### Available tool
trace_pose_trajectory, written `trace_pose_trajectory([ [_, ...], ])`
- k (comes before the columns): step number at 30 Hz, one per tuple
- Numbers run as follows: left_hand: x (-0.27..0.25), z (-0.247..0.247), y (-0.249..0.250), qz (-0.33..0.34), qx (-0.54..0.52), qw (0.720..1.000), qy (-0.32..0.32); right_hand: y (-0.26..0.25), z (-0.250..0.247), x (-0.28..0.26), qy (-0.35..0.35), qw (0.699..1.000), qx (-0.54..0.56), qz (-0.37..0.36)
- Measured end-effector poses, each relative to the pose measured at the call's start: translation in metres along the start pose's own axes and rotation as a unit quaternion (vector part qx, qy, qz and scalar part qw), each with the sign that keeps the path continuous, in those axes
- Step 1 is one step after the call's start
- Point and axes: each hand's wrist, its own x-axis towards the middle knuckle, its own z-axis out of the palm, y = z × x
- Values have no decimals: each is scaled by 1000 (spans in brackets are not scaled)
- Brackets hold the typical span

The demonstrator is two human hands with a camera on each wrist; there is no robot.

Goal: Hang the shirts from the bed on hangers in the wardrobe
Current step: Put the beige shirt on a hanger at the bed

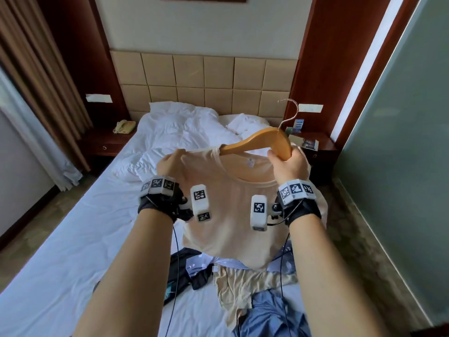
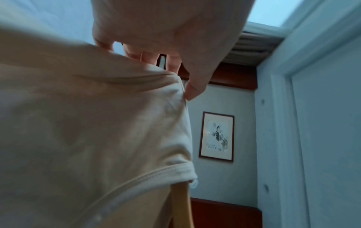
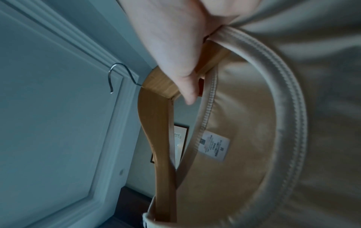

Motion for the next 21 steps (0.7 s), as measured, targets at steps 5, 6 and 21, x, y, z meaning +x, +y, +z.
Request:
trace_pose_trajectory([
  [5,-34,3,-30,-3,-87,996,28,29,-5,-21,52,998,9,22],
  [6,-39,4,-35,-12,-96,995,37,34,-7,-25,63,998,9,26],
  [21,-64,10,-64,-55,-41,997,35,75,-41,-40,76,994,-5,75],
])
